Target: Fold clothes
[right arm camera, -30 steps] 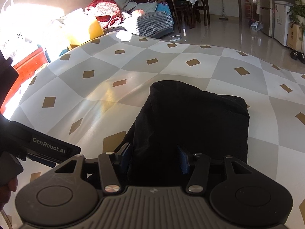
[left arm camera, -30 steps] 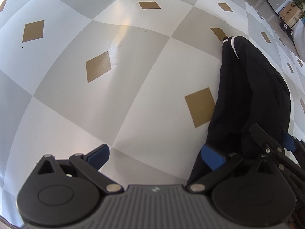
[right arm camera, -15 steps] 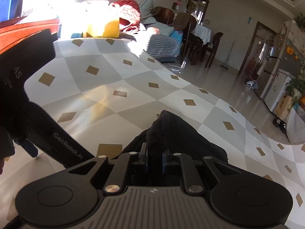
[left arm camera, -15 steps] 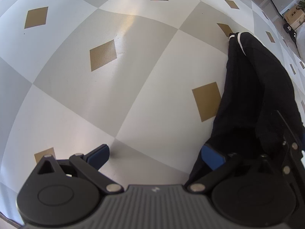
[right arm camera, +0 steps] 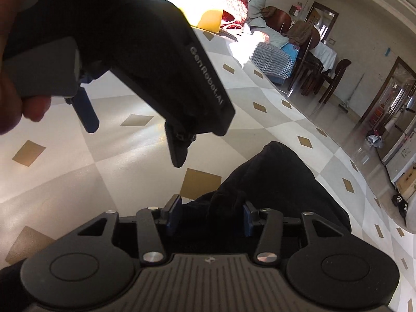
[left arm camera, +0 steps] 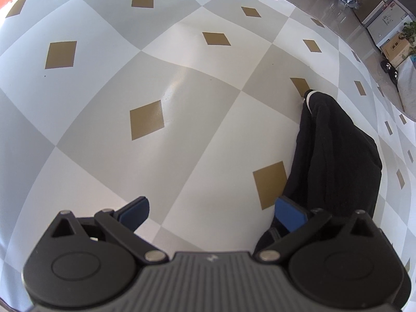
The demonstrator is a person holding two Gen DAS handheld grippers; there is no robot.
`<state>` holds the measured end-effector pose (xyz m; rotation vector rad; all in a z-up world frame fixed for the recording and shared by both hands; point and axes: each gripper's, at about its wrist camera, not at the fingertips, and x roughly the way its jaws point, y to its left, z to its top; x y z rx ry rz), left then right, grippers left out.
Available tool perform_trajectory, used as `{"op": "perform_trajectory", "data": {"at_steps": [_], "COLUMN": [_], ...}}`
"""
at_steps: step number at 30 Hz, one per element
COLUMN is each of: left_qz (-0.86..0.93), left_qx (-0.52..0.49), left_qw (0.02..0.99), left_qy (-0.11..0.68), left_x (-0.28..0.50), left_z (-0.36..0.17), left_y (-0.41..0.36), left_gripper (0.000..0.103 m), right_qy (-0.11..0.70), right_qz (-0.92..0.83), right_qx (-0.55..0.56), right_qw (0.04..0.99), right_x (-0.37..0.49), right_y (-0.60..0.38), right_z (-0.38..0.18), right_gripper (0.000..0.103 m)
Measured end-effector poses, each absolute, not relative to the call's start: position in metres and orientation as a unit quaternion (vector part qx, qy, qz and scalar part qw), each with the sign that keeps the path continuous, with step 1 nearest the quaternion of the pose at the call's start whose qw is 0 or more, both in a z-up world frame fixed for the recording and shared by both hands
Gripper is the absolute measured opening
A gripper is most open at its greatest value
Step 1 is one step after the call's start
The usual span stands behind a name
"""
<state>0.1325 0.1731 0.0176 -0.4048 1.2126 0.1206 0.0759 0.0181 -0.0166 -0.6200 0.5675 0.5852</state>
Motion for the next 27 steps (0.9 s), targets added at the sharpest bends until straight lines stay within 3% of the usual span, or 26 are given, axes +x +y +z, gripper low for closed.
{"op": "perform_trajectory", "data": {"at_steps": [6, 27], "left_qz": [0.010, 0.024], "left_qx": [-0.189, -0.099], "left_qw": [0.813, 0.808], "left_qy": [0.550, 0.580], "left_x": [0.141, 0.156], "left_z": [0.025, -0.006], "left_y": [0.156, 0.134], "left_gripper": [0.103, 0.103], "right_qy": [0.272, 0.322], "right_qz": [0.283, 0.286], "right_qx": [-0.306, -0.295], "right_qw": [0.868, 0.853], "right_x": [0.078, 0.050], "right_y": [0.024, -0.009], "right_z": [-0.024, 0.003], "right_gripper": [0.056, 0.058]}}
